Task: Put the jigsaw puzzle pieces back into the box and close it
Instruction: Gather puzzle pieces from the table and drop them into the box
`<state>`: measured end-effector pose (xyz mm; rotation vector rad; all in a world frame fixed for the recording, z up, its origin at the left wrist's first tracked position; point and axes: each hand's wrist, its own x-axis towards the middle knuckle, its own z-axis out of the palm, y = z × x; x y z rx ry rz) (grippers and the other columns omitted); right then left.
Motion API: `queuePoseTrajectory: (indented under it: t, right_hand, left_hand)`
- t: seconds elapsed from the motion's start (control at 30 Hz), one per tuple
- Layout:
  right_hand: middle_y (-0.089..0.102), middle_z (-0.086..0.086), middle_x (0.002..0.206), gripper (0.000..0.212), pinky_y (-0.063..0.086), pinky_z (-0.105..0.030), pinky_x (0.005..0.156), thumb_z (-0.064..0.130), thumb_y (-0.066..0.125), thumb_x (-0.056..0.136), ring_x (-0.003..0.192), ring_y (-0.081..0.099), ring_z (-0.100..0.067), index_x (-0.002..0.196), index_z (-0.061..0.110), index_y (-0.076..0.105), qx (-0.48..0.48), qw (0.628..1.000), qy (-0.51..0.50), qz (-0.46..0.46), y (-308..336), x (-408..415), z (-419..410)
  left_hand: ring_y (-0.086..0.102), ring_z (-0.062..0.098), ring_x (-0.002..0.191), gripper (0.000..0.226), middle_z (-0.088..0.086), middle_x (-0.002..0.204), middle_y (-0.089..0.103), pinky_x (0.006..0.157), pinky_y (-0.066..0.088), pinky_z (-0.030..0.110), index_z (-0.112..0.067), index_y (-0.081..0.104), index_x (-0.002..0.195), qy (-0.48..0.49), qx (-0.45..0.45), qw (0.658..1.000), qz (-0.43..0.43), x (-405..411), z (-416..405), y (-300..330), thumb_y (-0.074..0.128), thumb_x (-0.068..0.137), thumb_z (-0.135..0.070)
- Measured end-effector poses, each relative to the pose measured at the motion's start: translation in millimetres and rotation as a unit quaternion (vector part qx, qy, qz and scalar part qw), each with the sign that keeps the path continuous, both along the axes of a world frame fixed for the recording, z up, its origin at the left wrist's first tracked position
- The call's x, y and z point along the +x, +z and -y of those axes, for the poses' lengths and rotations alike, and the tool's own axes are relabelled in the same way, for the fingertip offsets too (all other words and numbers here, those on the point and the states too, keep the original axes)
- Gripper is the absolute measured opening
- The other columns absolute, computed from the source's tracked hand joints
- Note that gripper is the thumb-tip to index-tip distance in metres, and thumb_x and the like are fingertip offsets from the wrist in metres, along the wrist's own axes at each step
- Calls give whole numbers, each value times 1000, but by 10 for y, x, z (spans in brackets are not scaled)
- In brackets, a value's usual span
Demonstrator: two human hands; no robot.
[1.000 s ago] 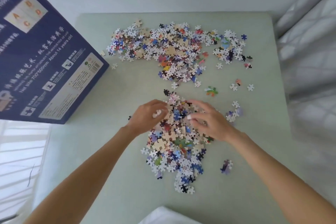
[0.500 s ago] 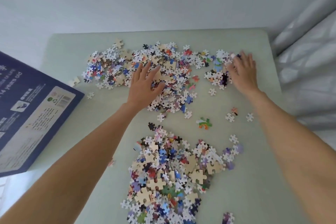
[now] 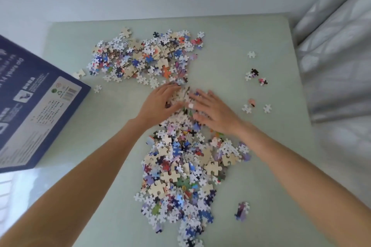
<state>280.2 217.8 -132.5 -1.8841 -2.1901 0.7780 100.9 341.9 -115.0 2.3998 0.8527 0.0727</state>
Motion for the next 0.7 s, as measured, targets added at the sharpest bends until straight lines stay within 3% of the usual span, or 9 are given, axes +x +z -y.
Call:
queuePoseTrajectory:
  t: [0.07,0.13,0.23,0.3,0.37,0.43,0.57,0.7]
  right_hand:
    - [13,6,155,63,-4,-37,117,59,14,91,143,2,-14,141,28,36,-2,999,25,-43,72,-147,274]
    - [23,5,152,54,2,-35,117,53,26,94,142,11,-15,134,24,46,20,996,-25,-80,179,-42,494]
    - [31,-6,150,50,9,-45,117,44,31,94,142,18,-27,130,17,51,83,974,-209,12,145,528,639]
    - [28,-15,150,59,11,-48,115,47,27,91,141,16,-36,131,7,48,54,942,-324,72,77,961,638]
    - [22,-18,152,70,9,-45,115,52,20,88,142,11,-36,136,5,42,-3,922,-379,78,23,1134,627]
    - [21,-17,152,75,10,-45,115,55,15,86,142,12,-33,139,6,36,-2,930,-365,47,-15,981,648]
    - [16,-3,155,59,5,-39,116,51,19,96,143,8,-19,145,19,27,31,964,-262,8,-15,17,943]
    - [12,6,156,62,8,-33,113,56,20,93,141,0,-7,145,22,27,9,974,-195,-116,111,-530,1078]
  left_hand:
    - [33,17,135,67,-2,143,43,112,25,39,-24,42,137,-22,-10,1000,-10,-123,201,-6,32,84,-63]
    - [31,15,136,66,-5,144,42,112,26,43,-27,42,137,-45,0,999,-26,-257,403,-48,33,84,-64]
    - [25,13,139,66,-8,147,37,113,23,49,-30,40,138,-61,24,996,-53,-373,601,-76,31,84,-66]
    - [22,13,140,66,-8,148,36,114,20,49,-32,39,138,-62,28,996,-60,-392,659,-58,31,83,-67]
    - [22,13,140,60,-7,148,36,115,18,49,-31,40,138,-59,29,996,-63,-383,684,-36,38,86,-62]
    - [25,14,139,51,-7,146,39,115,18,49,-30,44,136,-45,37,996,-63,-345,689,-17,43,90,-54]
    - [36,17,132,42,-5,136,49,114,19,44,-27,51,130,10,60,997,-46,-257,738,27,46,93,-46]
    - [40,19,128,41,-4,132,53,109,27,39,-25,54,127,35,93,995,-13,-186,755,23,45,93,-45]
